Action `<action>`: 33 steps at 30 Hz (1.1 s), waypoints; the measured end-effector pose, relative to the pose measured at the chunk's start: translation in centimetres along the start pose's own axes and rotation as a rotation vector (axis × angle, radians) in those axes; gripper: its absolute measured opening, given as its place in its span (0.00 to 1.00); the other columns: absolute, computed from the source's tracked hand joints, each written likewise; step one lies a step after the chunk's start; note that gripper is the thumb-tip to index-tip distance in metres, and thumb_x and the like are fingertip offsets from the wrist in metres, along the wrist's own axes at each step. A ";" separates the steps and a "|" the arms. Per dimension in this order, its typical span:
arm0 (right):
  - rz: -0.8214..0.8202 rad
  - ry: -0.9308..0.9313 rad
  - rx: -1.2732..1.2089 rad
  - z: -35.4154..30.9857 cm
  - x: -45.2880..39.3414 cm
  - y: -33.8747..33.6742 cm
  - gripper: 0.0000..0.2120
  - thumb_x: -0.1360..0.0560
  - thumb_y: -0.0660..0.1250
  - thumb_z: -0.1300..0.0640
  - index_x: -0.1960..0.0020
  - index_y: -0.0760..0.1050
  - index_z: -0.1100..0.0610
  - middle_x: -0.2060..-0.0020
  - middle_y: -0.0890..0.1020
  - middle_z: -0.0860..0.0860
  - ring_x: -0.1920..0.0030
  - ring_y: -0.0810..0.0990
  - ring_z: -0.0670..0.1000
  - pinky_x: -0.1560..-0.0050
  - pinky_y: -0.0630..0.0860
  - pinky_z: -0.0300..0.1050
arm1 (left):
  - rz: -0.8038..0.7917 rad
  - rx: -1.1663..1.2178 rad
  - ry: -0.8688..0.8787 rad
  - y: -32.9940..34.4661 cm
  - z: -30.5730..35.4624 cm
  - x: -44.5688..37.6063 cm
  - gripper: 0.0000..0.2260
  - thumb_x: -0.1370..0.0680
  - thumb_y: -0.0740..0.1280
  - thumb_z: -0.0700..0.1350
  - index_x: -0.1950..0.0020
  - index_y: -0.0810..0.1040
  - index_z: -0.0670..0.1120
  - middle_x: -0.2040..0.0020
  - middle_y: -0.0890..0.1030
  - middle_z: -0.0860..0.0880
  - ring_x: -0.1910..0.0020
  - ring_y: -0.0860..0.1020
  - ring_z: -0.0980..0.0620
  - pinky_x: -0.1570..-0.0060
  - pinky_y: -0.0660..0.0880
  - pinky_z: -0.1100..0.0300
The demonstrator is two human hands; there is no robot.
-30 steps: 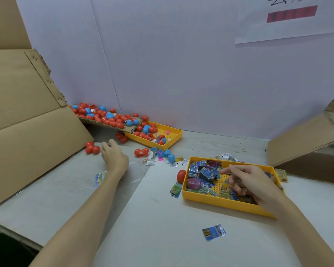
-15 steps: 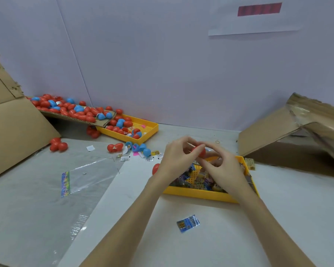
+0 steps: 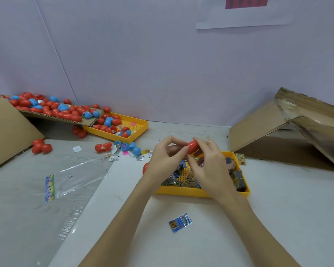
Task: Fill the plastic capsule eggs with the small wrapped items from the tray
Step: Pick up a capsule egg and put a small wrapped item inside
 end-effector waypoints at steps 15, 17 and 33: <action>-0.042 0.329 -0.577 0.8 -0.5 -1.1 0.29 0.17 0.56 0.40 0.64 0.82 0.57 0.74 0.80 0.54 0.76 0.73 0.47 0.73 0.71 0.36 | -0.096 -0.314 0.260 0.0 0.6 0.4 0.14 0.21 0.72 0.45 0.39 0.77 0.59 0.44 0.78 0.50 0.49 0.79 0.53 0.49 0.81 0.57; -0.092 0.355 -0.615 0.9 -0.3 -1.1 0.30 0.18 0.55 0.38 0.62 0.83 0.58 0.75 0.78 0.54 0.77 0.72 0.47 0.74 0.70 0.36 | -0.099 -0.283 0.267 0.2 0.7 0.4 0.17 0.23 0.75 0.49 0.37 0.77 0.58 0.44 0.79 0.51 0.49 0.80 0.52 0.49 0.81 0.58; -0.175 0.467 -0.795 2.1 -0.4 -0.4 0.19 0.18 0.64 0.47 0.49 0.83 0.62 0.65 0.84 0.52 0.70 0.79 0.44 0.72 0.71 0.35 | -0.036 -0.255 0.241 0.0 0.9 0.5 0.18 0.23 0.75 0.44 0.36 0.75 0.47 0.46 0.82 0.51 0.47 0.82 0.54 0.49 0.81 0.61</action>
Point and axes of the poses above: each hand's wrist, its own x-axis away from the middle knuckle, its own y-axis out of the palm, z = x × y, the point moved 3 cm from there along -x, towards the middle knuckle
